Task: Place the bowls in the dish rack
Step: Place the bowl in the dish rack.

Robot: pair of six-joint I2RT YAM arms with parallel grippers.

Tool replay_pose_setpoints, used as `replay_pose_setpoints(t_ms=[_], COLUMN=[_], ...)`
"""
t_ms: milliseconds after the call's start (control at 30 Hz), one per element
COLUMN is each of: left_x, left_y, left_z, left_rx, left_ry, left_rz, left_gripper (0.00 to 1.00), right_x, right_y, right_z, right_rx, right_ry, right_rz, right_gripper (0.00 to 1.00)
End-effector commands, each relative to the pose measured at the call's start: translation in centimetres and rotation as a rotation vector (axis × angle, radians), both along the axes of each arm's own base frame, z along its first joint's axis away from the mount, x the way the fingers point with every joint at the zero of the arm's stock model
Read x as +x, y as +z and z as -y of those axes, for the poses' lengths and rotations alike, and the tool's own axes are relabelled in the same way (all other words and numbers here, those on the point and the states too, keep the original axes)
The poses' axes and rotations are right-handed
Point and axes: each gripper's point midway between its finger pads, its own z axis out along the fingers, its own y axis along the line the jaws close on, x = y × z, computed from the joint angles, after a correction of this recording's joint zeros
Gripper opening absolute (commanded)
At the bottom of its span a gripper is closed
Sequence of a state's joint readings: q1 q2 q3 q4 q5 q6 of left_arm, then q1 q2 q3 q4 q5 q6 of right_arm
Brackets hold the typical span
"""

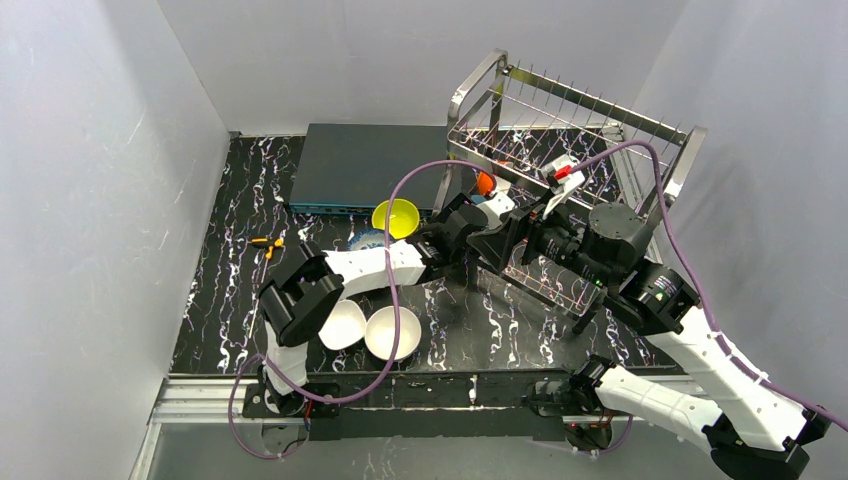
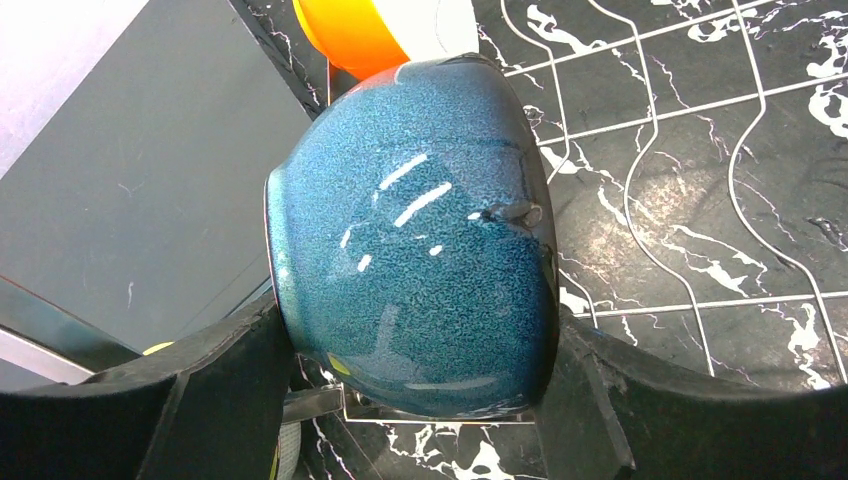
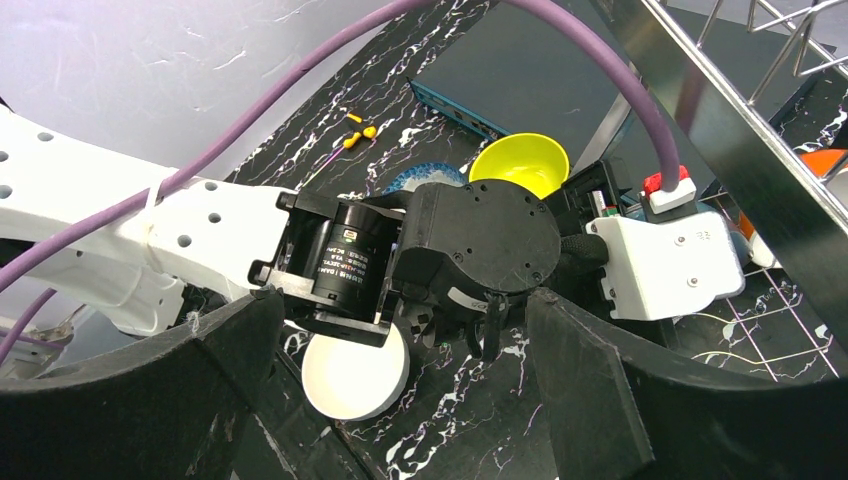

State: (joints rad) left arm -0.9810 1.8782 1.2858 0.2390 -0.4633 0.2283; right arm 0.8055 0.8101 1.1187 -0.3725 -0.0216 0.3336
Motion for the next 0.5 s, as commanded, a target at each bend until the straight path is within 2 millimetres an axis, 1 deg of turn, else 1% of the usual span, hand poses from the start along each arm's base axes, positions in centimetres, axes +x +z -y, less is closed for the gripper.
replay_pose_setpoints(t_ms=[0,267,467], left_x=[1.5,0.9,1.0], left_y=[4.5,2.6,1.3], left_z=[0.7,2.4,2.9], left_rx=[-0.089,-0.109,-0.095], left_ry=[0.031,-0.033,-0.031], left_rz=[0.092,0.023,-0.011], left_gripper=[0.00,0.00,0.00], right_x=[-0.3,-0.2,-0.2], right_y=[2.5,2.5,2.4], right_z=[0.6,0.6,0.7], right_rx=[0.041,0.039,0.033], right_ry=[-0.009,-0.014,-0.013], right_rz=[0.059,0.060,0.061], right_gripper=[0.99,0.99,0.99])
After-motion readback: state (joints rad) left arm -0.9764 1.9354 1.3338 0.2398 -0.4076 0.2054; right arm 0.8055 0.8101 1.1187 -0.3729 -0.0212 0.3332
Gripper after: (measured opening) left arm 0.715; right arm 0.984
